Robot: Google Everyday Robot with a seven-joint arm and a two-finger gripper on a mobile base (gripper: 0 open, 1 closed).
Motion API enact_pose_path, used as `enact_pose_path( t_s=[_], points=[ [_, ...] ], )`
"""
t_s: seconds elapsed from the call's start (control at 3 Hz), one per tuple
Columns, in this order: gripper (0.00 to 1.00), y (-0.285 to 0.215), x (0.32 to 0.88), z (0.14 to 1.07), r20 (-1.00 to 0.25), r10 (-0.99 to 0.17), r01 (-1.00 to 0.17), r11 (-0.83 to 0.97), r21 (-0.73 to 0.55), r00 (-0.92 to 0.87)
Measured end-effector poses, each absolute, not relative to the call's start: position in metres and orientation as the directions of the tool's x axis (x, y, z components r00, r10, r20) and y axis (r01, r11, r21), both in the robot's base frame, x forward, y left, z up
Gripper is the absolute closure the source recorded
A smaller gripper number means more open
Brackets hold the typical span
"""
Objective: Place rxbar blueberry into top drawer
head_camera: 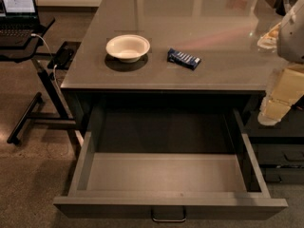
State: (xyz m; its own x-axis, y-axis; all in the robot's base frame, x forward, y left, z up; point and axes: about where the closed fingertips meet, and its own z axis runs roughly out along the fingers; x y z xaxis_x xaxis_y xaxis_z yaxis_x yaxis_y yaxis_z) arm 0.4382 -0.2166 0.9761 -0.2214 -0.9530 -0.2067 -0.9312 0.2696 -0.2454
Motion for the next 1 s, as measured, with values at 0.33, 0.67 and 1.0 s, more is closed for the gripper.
enact_pose_path(
  t_s=[0.33, 0.67, 1.0],
  points=[
    [0.00, -0.216, 0.440, 0.977, -0.208, -0.953, -0.931, 0.269, -0.249, -0.220],
    [0.00, -0.206, 0.462, 0.973, -0.249, -0.944, -0.933, 0.276, -0.231, -0.218],
    [0.00, -0.196, 0.495, 0.969, -0.320, -0.926, -0.929, 0.282, -0.240, -0.199]
  ],
)
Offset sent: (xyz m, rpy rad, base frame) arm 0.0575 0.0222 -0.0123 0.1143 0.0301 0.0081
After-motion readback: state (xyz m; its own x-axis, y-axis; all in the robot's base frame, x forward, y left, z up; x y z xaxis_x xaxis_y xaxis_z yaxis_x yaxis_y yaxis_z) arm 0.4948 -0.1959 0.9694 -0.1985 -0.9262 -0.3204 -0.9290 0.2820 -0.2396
